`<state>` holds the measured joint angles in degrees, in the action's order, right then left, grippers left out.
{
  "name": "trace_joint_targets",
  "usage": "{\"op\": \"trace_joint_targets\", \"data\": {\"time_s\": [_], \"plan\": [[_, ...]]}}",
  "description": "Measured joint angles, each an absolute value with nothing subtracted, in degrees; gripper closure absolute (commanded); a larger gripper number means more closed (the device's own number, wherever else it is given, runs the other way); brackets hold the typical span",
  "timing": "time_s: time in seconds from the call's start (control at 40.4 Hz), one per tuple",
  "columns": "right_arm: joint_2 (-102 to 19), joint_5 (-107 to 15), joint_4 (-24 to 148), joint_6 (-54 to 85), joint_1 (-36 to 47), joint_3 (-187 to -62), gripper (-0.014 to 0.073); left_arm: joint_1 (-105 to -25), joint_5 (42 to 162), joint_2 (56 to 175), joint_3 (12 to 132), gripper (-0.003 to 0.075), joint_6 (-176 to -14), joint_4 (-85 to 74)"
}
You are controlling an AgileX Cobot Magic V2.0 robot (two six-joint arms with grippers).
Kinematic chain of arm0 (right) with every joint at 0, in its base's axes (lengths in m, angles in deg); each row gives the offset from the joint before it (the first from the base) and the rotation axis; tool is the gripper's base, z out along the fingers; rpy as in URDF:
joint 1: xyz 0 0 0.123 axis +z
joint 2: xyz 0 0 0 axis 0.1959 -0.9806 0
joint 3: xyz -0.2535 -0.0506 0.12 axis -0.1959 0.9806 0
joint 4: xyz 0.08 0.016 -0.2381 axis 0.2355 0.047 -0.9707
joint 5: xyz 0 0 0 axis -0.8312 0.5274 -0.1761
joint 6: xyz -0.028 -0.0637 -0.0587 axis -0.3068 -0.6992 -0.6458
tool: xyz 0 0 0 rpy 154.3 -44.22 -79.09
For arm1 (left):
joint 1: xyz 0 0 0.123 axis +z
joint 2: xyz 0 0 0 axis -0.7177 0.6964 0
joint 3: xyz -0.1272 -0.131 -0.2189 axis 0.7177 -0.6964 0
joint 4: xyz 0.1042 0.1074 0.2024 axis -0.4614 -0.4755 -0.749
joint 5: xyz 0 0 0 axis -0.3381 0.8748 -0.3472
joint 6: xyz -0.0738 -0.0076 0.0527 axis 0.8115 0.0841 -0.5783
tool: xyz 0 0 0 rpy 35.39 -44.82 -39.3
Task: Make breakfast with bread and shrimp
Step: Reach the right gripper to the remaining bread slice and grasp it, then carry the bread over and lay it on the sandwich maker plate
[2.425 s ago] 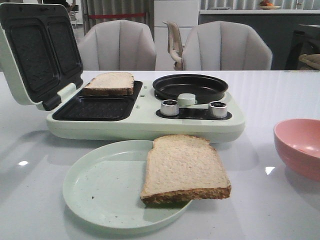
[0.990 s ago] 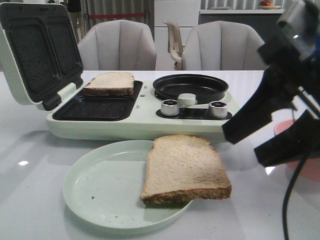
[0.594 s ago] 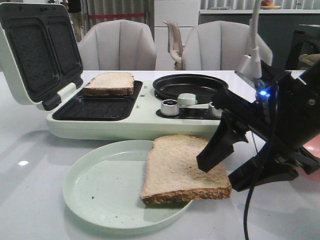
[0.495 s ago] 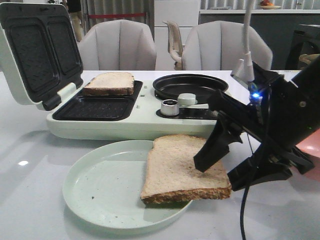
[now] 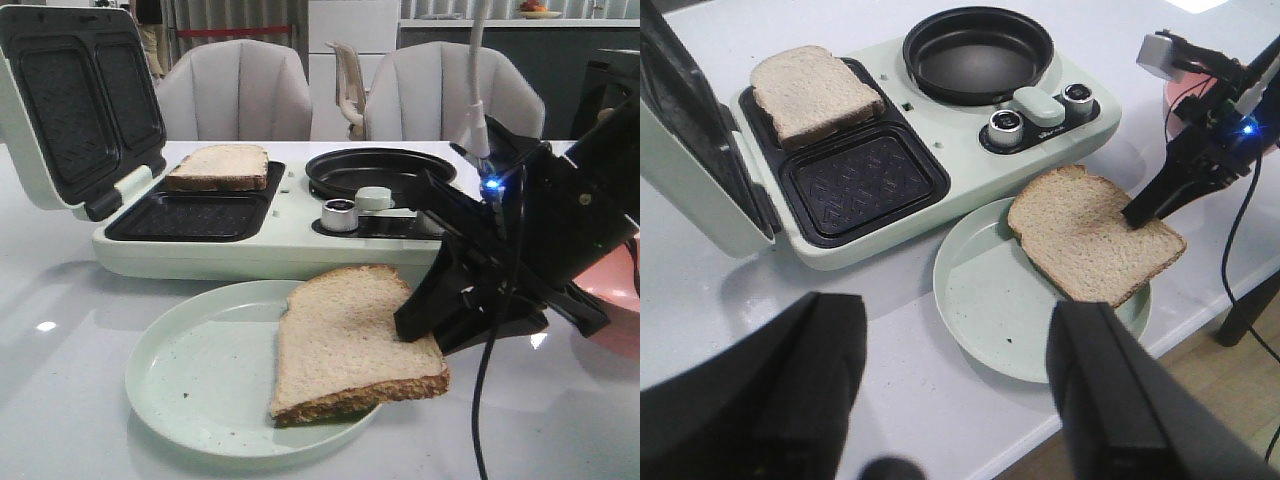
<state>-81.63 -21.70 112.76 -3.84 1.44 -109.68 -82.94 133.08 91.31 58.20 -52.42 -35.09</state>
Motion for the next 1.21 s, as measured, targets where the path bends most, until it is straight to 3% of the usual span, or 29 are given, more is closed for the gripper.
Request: {"op": "trace_joint_targets", "data": {"time_s": [0.124, 0.495, 0.668, 0.94, 1.212], "plan": [[-81.6, -20.5, 112.8, -3.8, 1.4, -109.7, 0.0552, -82.9, 133.1, 91.3, 58.2, 0.0265, -52.4, -35.1], [-71.7, -12.2, 116.0, -4.2, 1.6, -115.8, 0.0552, -82.9, 133.1, 91.3, 58.2, 0.0265, -52.5, -35.1], [-71.8, -14.3, 124.2, -9.6, 4.1, -121.5, 0.0552, -82.9, 133.1, 91.3, 58.2, 0.0265, -52.5, -35.1], [-80.9, -24.3, 142.7, -18.5, 9.1, -128.5, 0.0552, -82.9, 133.1, 91.3, 58.2, 0.0265, -52.5, -35.1], [-94.3, -23.7, 148.7, -18.7, 9.5, -137.3, 0.0546, -82.9, 133.1, 91.3, 58.2, 0.0265, -52.6, -35.1]]}}
